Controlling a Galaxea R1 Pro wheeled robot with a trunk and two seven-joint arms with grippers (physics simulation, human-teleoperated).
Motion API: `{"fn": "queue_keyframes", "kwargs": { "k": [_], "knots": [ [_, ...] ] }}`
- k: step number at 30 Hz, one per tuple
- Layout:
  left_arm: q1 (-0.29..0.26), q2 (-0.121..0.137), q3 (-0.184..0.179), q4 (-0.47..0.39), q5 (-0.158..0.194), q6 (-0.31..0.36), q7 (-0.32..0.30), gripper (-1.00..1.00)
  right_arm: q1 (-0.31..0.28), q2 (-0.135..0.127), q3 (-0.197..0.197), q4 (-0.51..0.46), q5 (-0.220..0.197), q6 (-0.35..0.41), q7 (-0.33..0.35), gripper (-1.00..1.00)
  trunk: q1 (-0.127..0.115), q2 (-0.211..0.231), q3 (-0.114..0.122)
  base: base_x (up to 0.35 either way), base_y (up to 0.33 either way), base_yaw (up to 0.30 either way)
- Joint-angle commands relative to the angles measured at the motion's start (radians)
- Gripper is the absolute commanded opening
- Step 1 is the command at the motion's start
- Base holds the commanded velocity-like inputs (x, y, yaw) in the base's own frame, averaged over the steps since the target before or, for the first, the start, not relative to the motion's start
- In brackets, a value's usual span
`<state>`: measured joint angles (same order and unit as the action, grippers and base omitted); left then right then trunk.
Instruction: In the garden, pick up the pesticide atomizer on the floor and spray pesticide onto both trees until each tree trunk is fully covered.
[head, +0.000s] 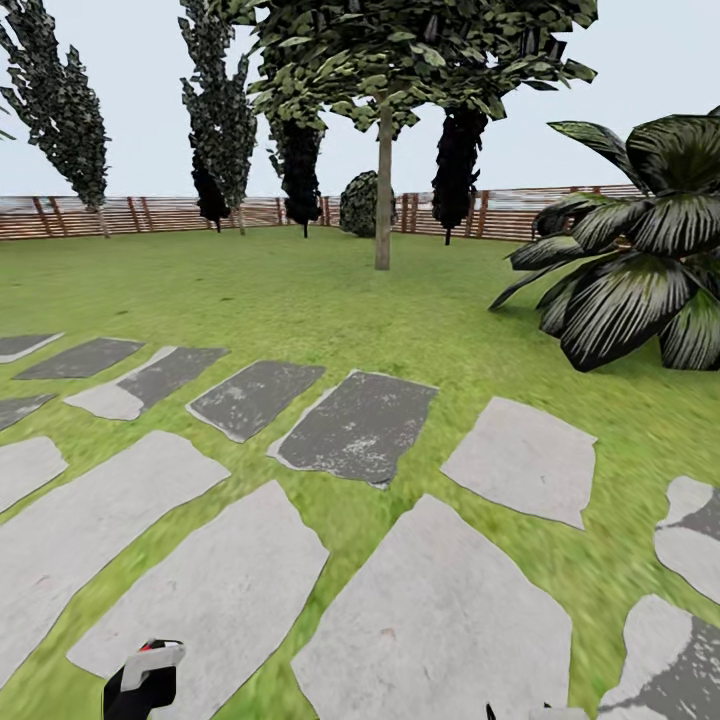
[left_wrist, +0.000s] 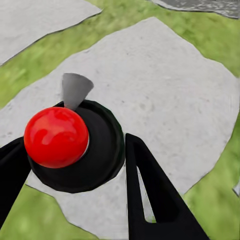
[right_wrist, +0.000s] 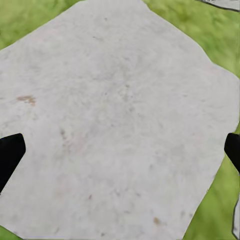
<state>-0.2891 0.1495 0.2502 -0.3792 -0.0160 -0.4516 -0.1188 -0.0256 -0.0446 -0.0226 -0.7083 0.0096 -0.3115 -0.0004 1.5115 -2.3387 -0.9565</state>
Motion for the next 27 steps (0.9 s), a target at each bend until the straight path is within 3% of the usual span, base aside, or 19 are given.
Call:
{"fn": "queue_keyframes", "kwargs": {
  "k": [1, 14, 27],
  "knots": [
    [-0.001, -0.001, 0.009, 0.001, -0.001, -0.002, -0.010, -1.00, 0.000, 0.000, -0.001, 0.000, 0.001, -0.003, 0.001, 1.00, 0.000, 0.000, -0.001, 0.337, 0.000, -0.001],
    [-0.001, 0.000, 0.009, 0.002, -0.001, -0.001, -0.010, -1.00, 0.000, 0.000, 0.000, -0.002, 0.001, -0.003, -0.001, 1.00, 0.000, 0.000, -0.001, 0.337, 0.000, 0.000],
    [-0.001, -0.001, 0.010, 0.002, -0.001, -0.002, -0.009, -1.00, 0.000, 0.001, -0.002, 0.000, 0.000, -0.003, -0.003, 1.00, 0.000, 0.000, -0.020, 0.337, 0.000, 0.000]
  ]
}}
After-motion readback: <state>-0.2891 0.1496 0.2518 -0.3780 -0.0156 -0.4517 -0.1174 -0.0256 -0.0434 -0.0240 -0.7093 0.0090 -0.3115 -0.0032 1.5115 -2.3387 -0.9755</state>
